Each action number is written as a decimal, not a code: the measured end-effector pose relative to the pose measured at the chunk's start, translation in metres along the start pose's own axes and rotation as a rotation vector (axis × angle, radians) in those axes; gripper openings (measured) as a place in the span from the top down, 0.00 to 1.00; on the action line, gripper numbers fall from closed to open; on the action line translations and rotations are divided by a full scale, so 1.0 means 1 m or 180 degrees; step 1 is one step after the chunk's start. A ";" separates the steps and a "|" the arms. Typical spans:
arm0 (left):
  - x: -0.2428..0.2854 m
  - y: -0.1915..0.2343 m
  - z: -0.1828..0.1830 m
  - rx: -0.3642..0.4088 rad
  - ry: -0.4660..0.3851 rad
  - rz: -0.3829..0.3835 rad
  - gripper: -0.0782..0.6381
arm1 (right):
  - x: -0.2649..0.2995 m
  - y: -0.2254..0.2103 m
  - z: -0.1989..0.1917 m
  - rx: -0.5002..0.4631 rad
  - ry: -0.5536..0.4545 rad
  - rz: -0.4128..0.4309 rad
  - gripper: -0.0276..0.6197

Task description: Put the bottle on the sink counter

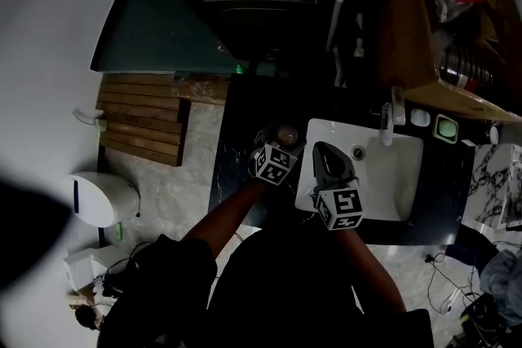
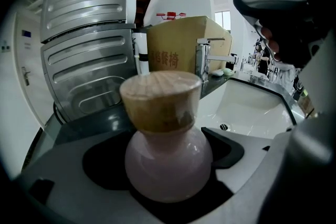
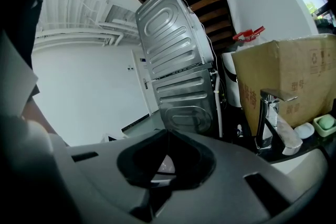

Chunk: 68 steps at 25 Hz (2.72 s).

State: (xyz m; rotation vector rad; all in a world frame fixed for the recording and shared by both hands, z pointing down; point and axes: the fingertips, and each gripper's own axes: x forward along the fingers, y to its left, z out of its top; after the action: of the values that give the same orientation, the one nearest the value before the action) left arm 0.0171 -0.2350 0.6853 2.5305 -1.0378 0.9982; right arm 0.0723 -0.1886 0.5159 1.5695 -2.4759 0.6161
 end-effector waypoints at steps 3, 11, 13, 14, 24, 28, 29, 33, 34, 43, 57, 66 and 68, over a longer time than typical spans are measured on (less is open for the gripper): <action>-0.005 0.001 -0.004 -0.0006 -0.0015 0.0024 0.33 | -0.004 -0.003 0.000 0.0000 -0.0012 -0.0037 0.90; -0.027 -0.001 -0.018 -0.0200 -0.0106 -0.0003 0.33 | -0.018 0.005 -0.012 -0.0038 0.0030 -0.0029 0.90; -0.034 -0.002 -0.020 -0.0222 -0.0146 0.0008 0.33 | -0.023 0.009 -0.015 -0.0050 0.0035 -0.0027 0.90; -0.039 -0.002 -0.020 -0.0231 -0.0165 0.0018 0.33 | -0.026 0.010 -0.016 -0.0054 0.0040 -0.0030 0.90; -0.119 -0.015 0.001 -0.0722 -0.0522 0.0128 0.34 | -0.062 0.028 -0.018 -0.0071 -0.0019 -0.0101 0.90; -0.157 -0.017 0.016 -0.0993 -0.0864 0.0190 0.34 | -0.076 0.027 -0.011 -0.0035 -0.0116 -0.0241 0.90; -0.170 -0.016 0.020 -0.1023 -0.0980 0.0258 0.34 | -0.079 0.031 -0.011 -0.0041 -0.0122 -0.0254 0.90; -0.220 -0.028 0.041 -0.0999 -0.1351 0.0245 0.34 | -0.097 0.051 -0.012 -0.0120 -0.0136 -0.0266 0.90; -0.230 -0.035 0.046 -0.1026 -0.1411 0.0134 0.34 | -0.102 0.055 -0.012 -0.0136 -0.0148 -0.0280 0.90; -0.302 -0.060 0.064 -0.1068 -0.1568 0.0047 0.85 | -0.154 0.090 0.020 -0.0191 -0.0468 -0.0597 0.90; -0.340 -0.081 0.088 -0.0648 -0.1793 0.0097 0.87 | -0.169 0.148 0.043 -0.0550 -0.0680 -0.0639 0.90; -0.337 -0.087 0.086 -0.0629 -0.1866 0.0109 0.87 | -0.162 0.148 0.032 -0.0611 -0.0608 -0.0658 0.90; -0.336 -0.086 0.090 -0.0652 -0.1851 0.0102 0.87 | -0.160 0.146 0.032 -0.0607 -0.0588 -0.0637 0.90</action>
State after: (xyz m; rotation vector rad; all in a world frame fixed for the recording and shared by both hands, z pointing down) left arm -0.0516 -0.0327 0.3975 2.6854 -1.2436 0.1294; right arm 0.0155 -0.0149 0.3953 1.8377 -2.3736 0.2072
